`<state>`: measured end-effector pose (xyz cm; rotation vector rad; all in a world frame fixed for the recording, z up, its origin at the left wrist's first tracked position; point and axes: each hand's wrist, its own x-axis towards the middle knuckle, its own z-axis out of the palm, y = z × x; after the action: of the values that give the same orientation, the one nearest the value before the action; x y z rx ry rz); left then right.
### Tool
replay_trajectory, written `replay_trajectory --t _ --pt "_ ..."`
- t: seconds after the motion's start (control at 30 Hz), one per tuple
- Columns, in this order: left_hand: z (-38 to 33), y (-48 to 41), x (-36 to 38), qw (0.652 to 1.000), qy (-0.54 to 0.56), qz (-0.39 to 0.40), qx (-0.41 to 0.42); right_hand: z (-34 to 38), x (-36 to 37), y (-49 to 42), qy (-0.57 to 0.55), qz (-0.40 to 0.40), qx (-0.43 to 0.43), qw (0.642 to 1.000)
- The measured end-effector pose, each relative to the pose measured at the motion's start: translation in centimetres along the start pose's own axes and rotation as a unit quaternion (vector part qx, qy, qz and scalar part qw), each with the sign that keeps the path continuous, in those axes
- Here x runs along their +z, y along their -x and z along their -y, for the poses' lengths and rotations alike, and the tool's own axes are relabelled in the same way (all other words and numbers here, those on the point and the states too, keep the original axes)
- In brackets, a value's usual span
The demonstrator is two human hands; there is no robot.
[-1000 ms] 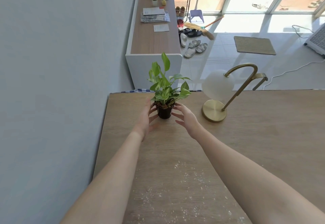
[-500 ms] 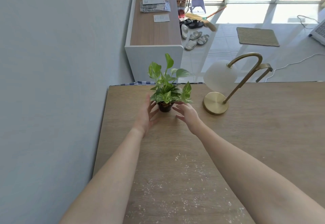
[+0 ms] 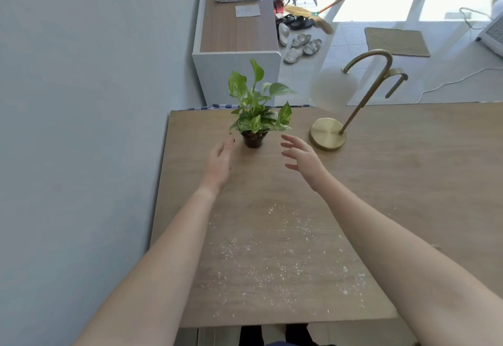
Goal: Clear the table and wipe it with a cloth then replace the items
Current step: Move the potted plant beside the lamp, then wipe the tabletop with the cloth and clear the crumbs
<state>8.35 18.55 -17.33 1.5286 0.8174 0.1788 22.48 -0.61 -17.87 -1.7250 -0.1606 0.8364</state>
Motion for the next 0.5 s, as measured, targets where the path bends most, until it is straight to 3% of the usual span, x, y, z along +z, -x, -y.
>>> replay_trajectory --t 0.33,0.5 --pt "7.1 12.5 -2.8 0.974 -0.206 -0.008 0.097 -6.6 -7.4 12.1 0.114 -0.114 -0.047 0.986" --pt "12.7 16.9 -5.0 0.951 -0.290 -0.049 0.096 -11.8 -11.0 18.2 0.162 -0.186 -0.058 0.967"
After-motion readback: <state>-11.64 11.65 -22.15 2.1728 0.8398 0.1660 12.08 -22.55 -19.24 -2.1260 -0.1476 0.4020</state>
